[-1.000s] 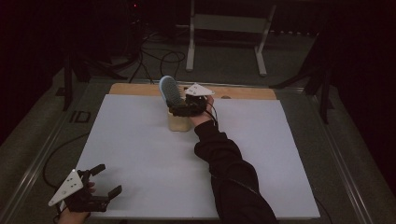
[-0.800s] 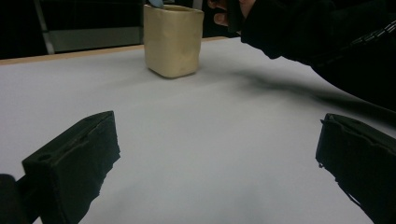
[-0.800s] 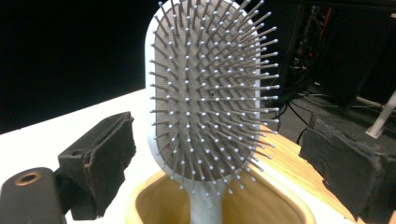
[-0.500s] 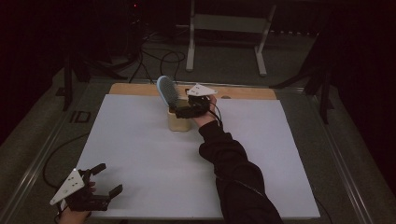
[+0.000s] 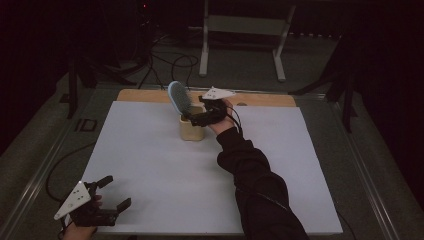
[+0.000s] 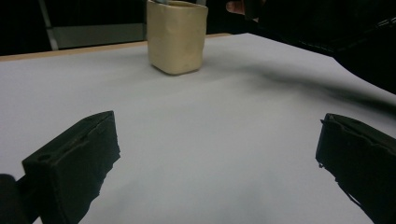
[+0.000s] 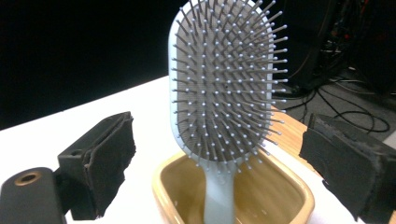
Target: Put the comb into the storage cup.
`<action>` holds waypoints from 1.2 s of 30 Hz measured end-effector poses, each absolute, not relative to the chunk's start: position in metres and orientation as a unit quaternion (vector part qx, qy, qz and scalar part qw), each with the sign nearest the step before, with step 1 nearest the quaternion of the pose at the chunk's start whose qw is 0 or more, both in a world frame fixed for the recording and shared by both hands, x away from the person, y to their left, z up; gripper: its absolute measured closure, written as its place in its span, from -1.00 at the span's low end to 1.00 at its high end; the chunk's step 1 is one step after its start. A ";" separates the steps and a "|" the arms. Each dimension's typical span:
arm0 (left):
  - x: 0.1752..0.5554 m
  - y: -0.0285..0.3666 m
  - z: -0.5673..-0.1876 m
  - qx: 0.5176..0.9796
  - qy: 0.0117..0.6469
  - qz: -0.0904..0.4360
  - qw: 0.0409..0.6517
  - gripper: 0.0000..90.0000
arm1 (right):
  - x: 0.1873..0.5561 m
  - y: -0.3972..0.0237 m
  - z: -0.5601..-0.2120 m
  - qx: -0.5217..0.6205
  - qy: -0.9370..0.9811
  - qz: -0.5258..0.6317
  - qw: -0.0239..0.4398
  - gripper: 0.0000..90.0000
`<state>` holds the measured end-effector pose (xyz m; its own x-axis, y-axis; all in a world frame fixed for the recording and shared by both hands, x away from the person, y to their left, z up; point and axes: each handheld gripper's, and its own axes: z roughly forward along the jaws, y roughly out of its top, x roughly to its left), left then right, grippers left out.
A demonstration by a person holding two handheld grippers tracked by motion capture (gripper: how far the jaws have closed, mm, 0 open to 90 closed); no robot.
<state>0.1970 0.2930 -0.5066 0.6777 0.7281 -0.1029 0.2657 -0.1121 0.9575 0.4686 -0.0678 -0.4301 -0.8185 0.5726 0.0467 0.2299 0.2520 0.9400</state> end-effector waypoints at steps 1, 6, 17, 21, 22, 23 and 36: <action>0.197 0.293 -0.507 0.718 0.347 0.203 0.569 -1.00 | 0.468 -0.068 -0.429 0.257 0.778 0.553 0.150 -0.80; 0.195 0.294 -0.506 0.718 0.346 0.204 0.569 -1.00 | 0.464 -0.071 -0.426 0.245 0.791 0.545 0.137 -0.80; 0.194 0.294 -0.506 0.718 0.346 0.205 0.569 -1.00 | 0.448 -0.081 -0.415 0.226 0.806 0.532 0.127 -0.81; 0.195 0.294 -0.507 0.718 0.346 0.205 0.568 -1.00 | 0.443 -0.088 -0.412 0.226 0.805 0.532 0.133 -0.81; 0.194 0.294 -0.507 0.718 0.346 0.205 0.568 -1.00 | 0.441 -0.089 -0.411 0.229 0.805 0.531 0.134 -0.81; 0.194 0.294 -0.506 0.718 0.346 0.205 0.568 -1.00 | 0.440 -0.092 -0.410 0.225 0.805 0.532 0.135 -0.81; 0.194 0.293 -0.506 0.720 0.345 0.207 0.565 -1.00 | 0.417 -0.123 -0.413 0.233 0.803 0.530 0.143 -0.81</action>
